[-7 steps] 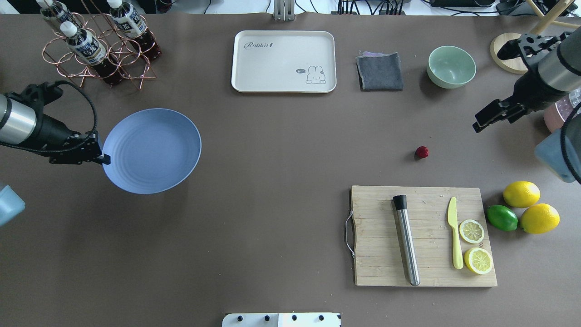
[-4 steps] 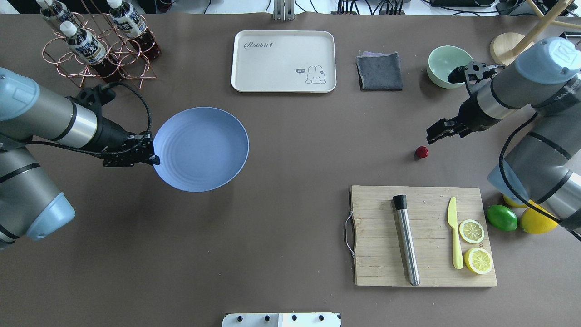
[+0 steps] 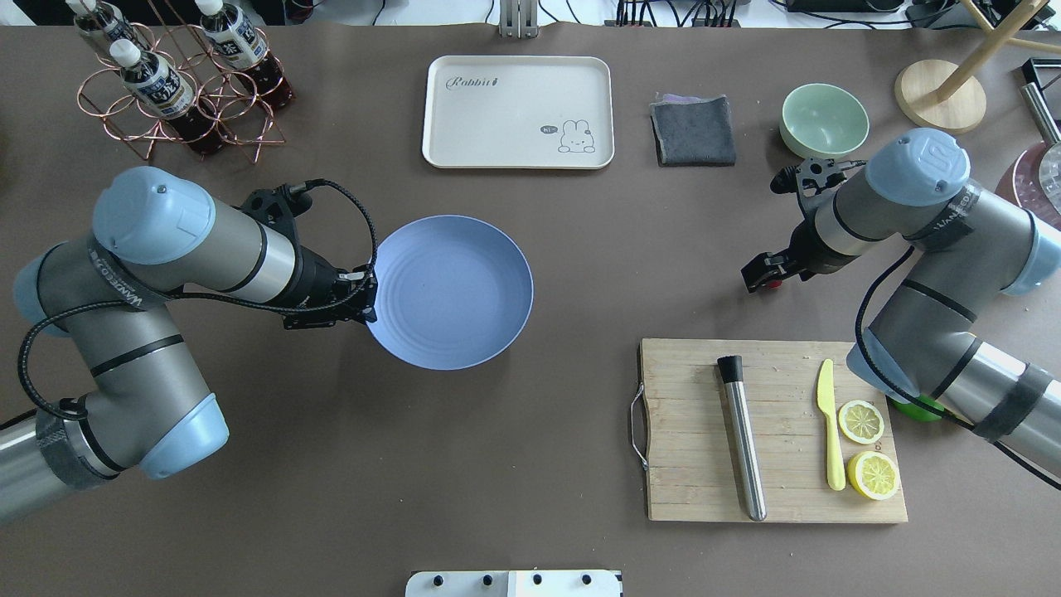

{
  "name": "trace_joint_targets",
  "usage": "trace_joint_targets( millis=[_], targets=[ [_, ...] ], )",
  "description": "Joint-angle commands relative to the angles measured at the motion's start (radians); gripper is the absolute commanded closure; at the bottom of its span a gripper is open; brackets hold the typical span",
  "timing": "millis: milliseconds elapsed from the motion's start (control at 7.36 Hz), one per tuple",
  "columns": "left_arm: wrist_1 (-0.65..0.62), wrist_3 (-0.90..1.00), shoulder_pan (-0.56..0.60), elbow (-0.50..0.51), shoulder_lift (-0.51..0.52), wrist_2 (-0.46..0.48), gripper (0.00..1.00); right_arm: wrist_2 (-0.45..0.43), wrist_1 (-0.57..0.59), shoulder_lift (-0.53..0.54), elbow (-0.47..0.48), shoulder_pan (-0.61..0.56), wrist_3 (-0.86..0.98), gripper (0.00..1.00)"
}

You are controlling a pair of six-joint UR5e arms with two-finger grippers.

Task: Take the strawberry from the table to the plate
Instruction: 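Grasp the red strawberry with the right gripper while the left pushes the plate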

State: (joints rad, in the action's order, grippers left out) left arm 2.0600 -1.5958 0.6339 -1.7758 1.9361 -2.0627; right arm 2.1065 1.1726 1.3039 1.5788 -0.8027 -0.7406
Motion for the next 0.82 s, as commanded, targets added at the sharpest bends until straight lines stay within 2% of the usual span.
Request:
trace_joint_targets(
  millis=[0,136,272,408,544,680],
  targets=[
    [-0.001,-0.003,-0.054,0.004,0.004,0.062,1.0,-0.002,-0.001,-0.021,-0.006,0.005,0.0,0.8],
    [-0.001,-0.004,-0.074,0.006,0.004,0.075,1.0,-0.003,-0.001,-0.024,-0.007,0.005,0.001,0.88],
    [-0.001,-0.01,-0.089,0.01,0.014,0.096,0.75,-0.006,0.001,-0.029,-0.01,0.007,0.004,1.0],
    [-0.003,-0.012,-0.098,0.016,0.029,0.101,0.15,-0.005,0.001,-0.031,-0.01,0.001,0.01,1.0],
    [-0.003,-0.012,-0.099,0.016,0.035,0.101,0.03,0.0,0.005,-0.046,0.003,-0.012,0.004,1.0],
    [-0.003,-0.012,-0.094,0.007,0.037,0.095,0.03,0.004,0.013,-0.073,0.012,-0.019,0.0,1.0]
  ],
)
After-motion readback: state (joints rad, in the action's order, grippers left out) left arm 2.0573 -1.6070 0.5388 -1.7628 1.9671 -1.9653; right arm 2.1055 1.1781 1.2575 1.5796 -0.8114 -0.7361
